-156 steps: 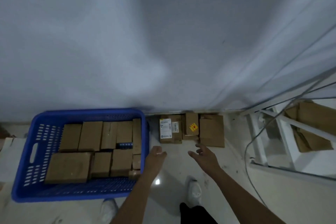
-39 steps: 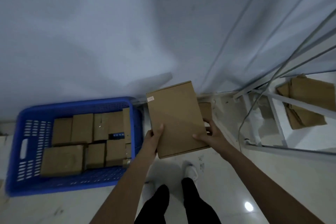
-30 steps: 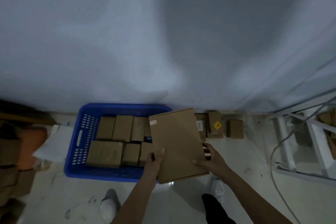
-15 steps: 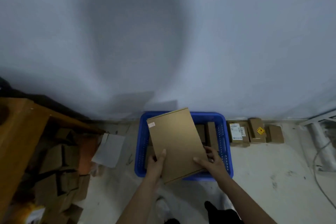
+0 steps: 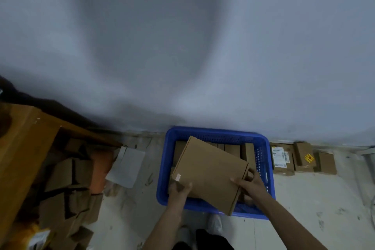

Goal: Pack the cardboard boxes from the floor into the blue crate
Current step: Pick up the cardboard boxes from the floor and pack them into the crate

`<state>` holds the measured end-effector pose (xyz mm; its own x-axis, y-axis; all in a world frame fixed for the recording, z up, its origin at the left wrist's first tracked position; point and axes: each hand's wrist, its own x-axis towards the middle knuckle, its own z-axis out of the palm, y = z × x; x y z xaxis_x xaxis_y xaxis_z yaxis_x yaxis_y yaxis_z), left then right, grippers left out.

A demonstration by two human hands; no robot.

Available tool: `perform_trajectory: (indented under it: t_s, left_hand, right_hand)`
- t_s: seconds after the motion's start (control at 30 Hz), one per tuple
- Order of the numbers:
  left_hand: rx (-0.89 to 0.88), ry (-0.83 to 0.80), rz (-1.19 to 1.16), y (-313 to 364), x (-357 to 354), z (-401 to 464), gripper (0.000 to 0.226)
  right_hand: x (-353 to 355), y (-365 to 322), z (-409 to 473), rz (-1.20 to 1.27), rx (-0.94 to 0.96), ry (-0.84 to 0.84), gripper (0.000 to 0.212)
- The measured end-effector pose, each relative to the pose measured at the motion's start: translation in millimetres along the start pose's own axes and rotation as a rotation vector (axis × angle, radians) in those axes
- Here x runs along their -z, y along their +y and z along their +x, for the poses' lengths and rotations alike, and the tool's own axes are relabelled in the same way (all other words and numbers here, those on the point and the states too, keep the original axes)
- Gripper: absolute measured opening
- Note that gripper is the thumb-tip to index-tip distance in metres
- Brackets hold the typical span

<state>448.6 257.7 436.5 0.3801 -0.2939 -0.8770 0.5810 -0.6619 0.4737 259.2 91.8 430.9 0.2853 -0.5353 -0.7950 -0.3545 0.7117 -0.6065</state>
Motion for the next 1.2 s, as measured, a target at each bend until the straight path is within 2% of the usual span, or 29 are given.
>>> perform_trajectory:
  t_s: [0.07,0.1,0.23,0.27,0.37,0.47,0.5,0.6,0.67,0.77,1.0,1.13,1.2]
  left_hand:
    - [-0.004,-0.001,0.084,8.6,9.3,12.1,0.082]
    - [-0.004,-0.018,0.125,9.3,14.1,24.1,0.077]
    - [-0.015,-0.138,0.303,6.6,16.8,85.4,0.063]
    - [-0.009,-0.142,0.327,5.0,17.7,104.1,0.059]
    - [-0.010,-0.140,0.344,1.2,24.6,168.9,0.035]
    - [-0.032,-0.054,0.356,-1.6,26.3,233.8,0.014]
    - [-0.042,-0.029,0.374,0.6,25.0,249.5,0.013]
    - [-0.018,-0.046,0.397,-1.8,15.3,300.7,0.061]
    - [-0.012,-0.054,0.403,-4.5,9.4,326.4,0.076]
    - [-0.027,-0.071,0.412,-15.1,2.1,353.7,0.077]
    - [-0.051,-0.209,0.529,-40.7,2.5,380.3,0.064]
    - [-0.049,-0.221,0.631,-49.7,11.1,390.8,0.061]
    - [-0.030,-0.218,0.663,-50.4,12.0,397.9,0.063]
  right_hand:
    - [5.9,6.7,21.6,-0.048,-0.017,0.009,0.086]
    - [6.9,11.1,34.0,-0.075,-0.033,0.018,0.087]
    - [-6.0,24.0,83.7,-0.158,-0.049,-0.008,0.113]
    - [-10.4,27.5,98.9,-0.170,-0.053,-0.024,0.112]
    - [-27.2,41.6,152.3,-0.140,-0.053,-0.015,0.090]
    - [-43.3,61.7,216.9,-0.063,-0.049,0.047,0.086]
    - [-49.8,67.4,236.4,-0.040,-0.043,0.083,0.085]
    - [-65.9,85.3,291.1,0.036,-0.028,0.168,0.068]
    - [-74.8,96.2,321.1,0.065,-0.037,0.214,0.063]
    - [-83.0,114.1,355.7,0.081,-0.038,0.265,0.061]
    - [-107.1,140.1,399.5,0.081,-0.001,0.219,0.052]
    - [-120.5,143.8,421.1,-0.094,0.033,0.187,0.041]
    - [-125.7,147.6,430.2,-0.184,-0.014,0.146,0.049]
